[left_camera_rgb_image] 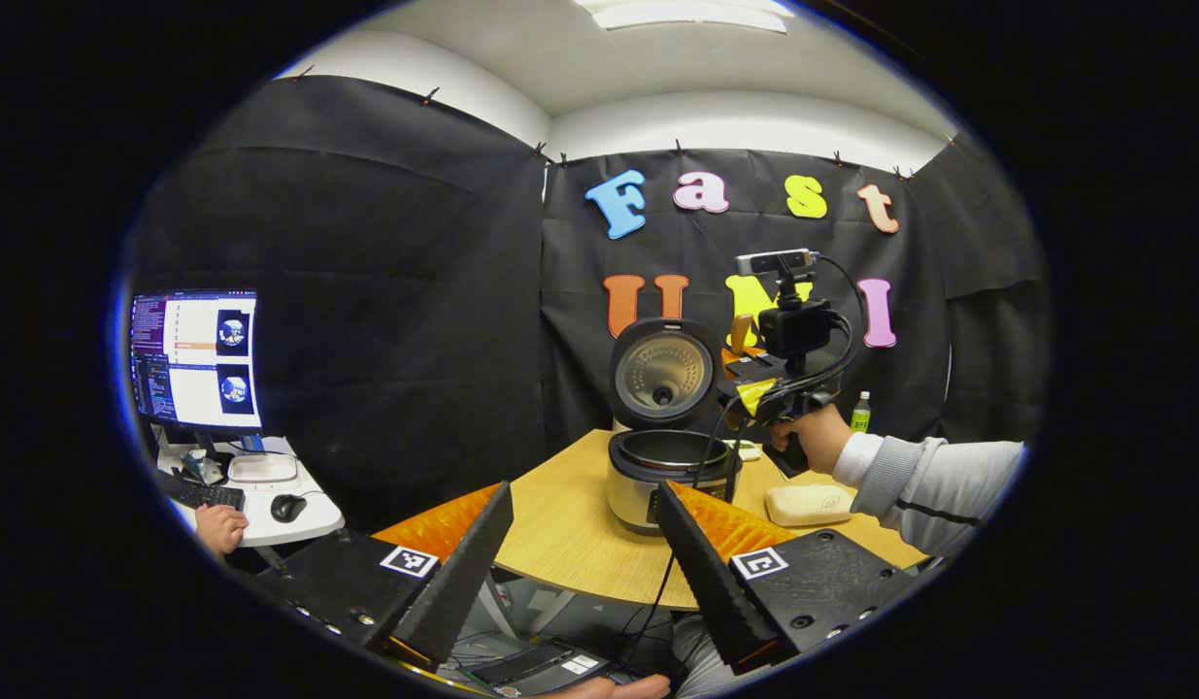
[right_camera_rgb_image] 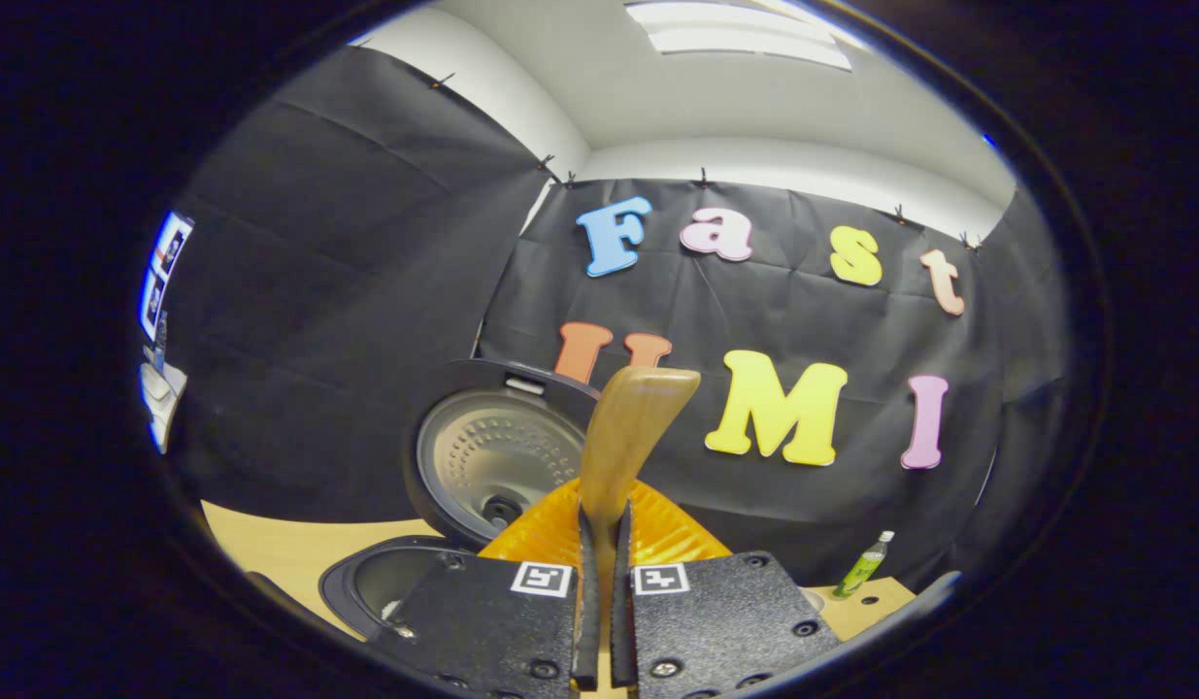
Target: Close the left gripper, press the button to open the rice cooker; take a wooden spoon from the chopstick holder with the right hand, scoop a spoonful of rice and pour it into the rice cooker, then put the wooden spoon back into the chopstick holder.
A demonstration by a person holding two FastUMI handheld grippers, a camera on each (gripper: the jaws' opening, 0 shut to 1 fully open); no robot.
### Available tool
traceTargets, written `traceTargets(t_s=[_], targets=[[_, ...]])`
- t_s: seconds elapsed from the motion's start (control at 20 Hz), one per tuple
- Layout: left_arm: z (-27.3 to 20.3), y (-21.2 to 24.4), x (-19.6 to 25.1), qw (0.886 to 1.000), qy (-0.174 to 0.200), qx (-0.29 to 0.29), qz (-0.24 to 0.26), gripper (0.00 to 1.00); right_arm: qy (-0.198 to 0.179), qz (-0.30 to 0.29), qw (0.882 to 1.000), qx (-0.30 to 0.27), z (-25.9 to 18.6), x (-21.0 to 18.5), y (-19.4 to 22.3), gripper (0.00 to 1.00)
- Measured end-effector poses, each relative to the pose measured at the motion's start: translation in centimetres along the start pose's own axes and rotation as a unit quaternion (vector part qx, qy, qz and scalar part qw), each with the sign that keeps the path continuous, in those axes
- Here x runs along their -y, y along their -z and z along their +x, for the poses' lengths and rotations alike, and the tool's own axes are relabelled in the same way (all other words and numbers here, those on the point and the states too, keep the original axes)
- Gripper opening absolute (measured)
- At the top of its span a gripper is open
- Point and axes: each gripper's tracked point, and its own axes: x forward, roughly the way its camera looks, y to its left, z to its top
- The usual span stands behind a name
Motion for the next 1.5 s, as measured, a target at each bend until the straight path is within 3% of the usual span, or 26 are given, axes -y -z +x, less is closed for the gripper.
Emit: traceTargets(t_s=[0.2, 0.35, 0.65, 1.1, 1.5], targets=[[0.2, 0.4, 2.9, 0.999, 0.033, -0.003, -0.011, 0.94, 0.037, 0.026, 0.999, -0.026, -0.8, 6.1, 1.7, 0.10], [0.5, 0.4, 3.9, 0.999, 0.036, -0.006, -0.002, 0.94, 0.068, 0.040, 0.996, -0.039, -1.4, 11.5, 2.5, 0.10], [1.0, -0.2, 6.8, 0.998, 0.064, -0.005, -0.002, 0.94, 0.130, 0.048, 0.990, -0.037, -3.2, 22.0, 1.4, 0.10], [2.3, -0.9, 9.4, 0.997, 0.080, -0.003, 0.009, 0.95, 0.178, 0.043, 0.982, -0.051, -7.1, 33.6, 2.4, 0.12], [2.4, -1.5, 12.5, 0.995, 0.101, -0.007, -0.005, 0.95, 0.209, 0.046, 0.970, -0.114, -10.2, 41.4, 7.6, 0.11]])
